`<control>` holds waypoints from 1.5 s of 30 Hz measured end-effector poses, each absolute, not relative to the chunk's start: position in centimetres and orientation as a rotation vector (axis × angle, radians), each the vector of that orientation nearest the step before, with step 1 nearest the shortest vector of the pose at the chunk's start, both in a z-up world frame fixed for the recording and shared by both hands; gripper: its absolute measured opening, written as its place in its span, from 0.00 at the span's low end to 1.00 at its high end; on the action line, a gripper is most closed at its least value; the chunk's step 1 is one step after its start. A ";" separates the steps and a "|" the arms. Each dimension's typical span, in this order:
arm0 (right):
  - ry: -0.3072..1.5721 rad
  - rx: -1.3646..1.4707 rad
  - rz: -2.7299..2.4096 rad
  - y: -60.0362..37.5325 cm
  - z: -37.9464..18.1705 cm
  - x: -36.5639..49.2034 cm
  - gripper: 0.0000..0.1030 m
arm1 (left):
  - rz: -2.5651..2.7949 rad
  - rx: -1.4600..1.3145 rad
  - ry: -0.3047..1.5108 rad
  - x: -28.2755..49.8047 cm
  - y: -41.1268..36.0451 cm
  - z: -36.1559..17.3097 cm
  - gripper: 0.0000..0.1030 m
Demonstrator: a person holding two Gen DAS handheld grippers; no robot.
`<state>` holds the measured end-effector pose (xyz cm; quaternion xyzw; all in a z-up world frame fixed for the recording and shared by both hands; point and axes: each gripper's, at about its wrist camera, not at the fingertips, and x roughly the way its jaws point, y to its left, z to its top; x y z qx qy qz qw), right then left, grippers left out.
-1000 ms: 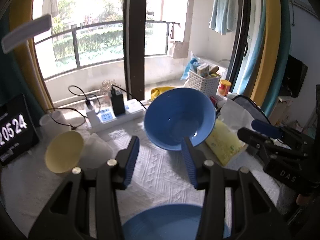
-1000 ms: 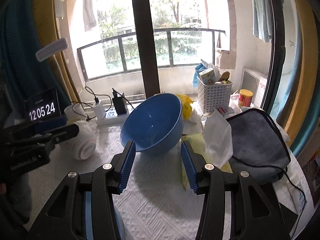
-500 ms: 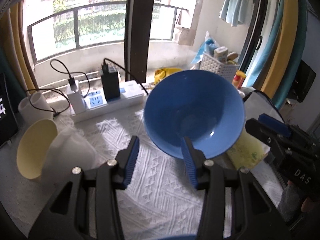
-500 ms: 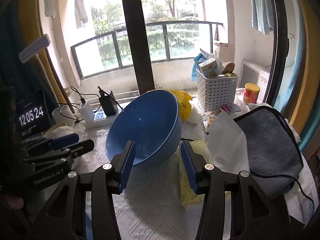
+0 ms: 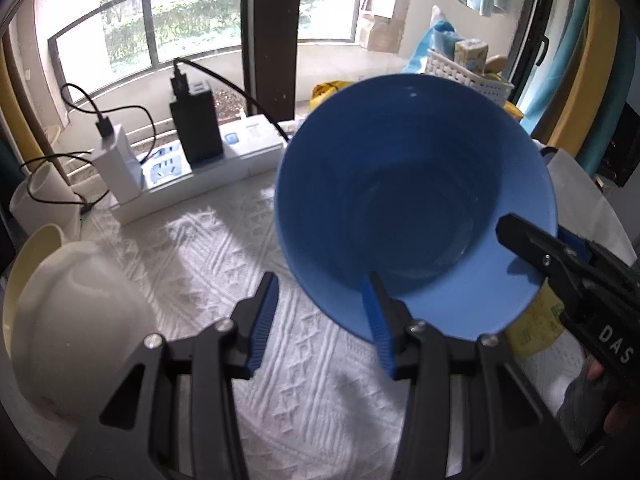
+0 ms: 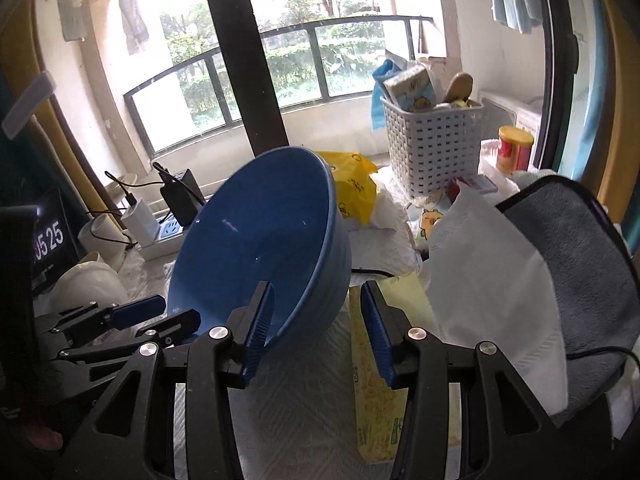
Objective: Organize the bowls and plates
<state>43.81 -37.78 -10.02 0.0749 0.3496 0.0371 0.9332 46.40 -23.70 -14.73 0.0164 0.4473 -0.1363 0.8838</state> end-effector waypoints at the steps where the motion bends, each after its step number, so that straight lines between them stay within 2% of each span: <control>1: 0.719 0.158 0.073 -37.9 -10.2 43.9 0.39 | -0.291 0.029 0.934 46.5 -23.7 -14.8 0.44; 5: 0.727 0.168 0.068 -38.2 -10.7 44.1 0.26 | -0.345 -0.008 0.965 46.6 -24.1 -14.8 0.44; 7: 0.727 0.162 0.065 -38.1 -10.7 44.1 0.23 | -0.337 0.012 0.942 46.4 -24.4 -14.8 0.43; 16: 0.715 0.155 0.060 -38.0 -10.1 43.4 0.23 | -0.327 0.055 0.866 44.9 -24.2 -13.6 0.38; 45: 0.661 0.130 0.079 -34.3 -6.4 37.3 0.23 | -0.332 0.050 0.726 37.9 -19.9 -8.6 0.38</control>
